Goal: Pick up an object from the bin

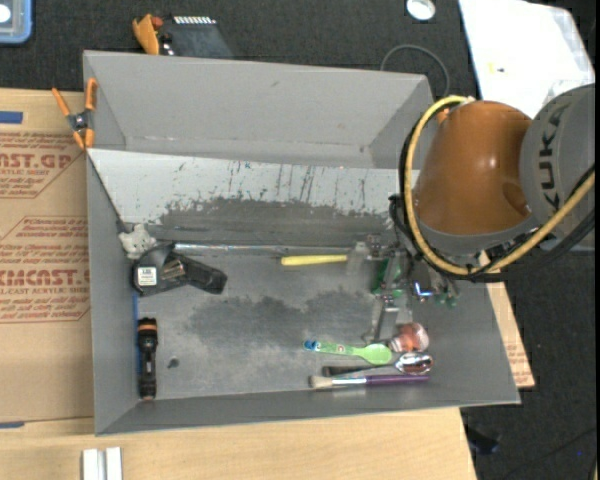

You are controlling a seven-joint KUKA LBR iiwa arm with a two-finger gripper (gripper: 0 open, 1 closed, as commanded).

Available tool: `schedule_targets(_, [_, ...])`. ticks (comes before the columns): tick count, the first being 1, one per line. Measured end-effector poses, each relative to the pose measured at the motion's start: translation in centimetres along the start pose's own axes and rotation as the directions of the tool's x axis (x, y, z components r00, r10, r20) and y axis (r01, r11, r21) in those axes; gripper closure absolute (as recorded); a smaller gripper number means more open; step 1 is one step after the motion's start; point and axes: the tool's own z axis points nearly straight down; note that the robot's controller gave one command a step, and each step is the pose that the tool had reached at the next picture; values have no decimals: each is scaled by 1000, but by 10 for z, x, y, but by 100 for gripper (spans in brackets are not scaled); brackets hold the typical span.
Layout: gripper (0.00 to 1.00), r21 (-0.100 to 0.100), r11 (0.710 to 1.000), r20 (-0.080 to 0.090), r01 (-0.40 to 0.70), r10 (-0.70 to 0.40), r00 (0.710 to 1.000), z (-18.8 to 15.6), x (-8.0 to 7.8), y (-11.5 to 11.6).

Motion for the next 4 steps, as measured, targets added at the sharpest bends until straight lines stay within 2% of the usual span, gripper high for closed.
schedule_targets(1, [0,1,1000,6,1,-1,1000,-2,-1,0])
schedule_targets(2, [0,-2,990,8,-141,141,990,89,20,-20])
schedule_targets(3, [0,-1,993,10,-118,118,993,86,26,-20])
schedule_targets(4, [0,-3,957,4,-291,291,957,94,6,-31])
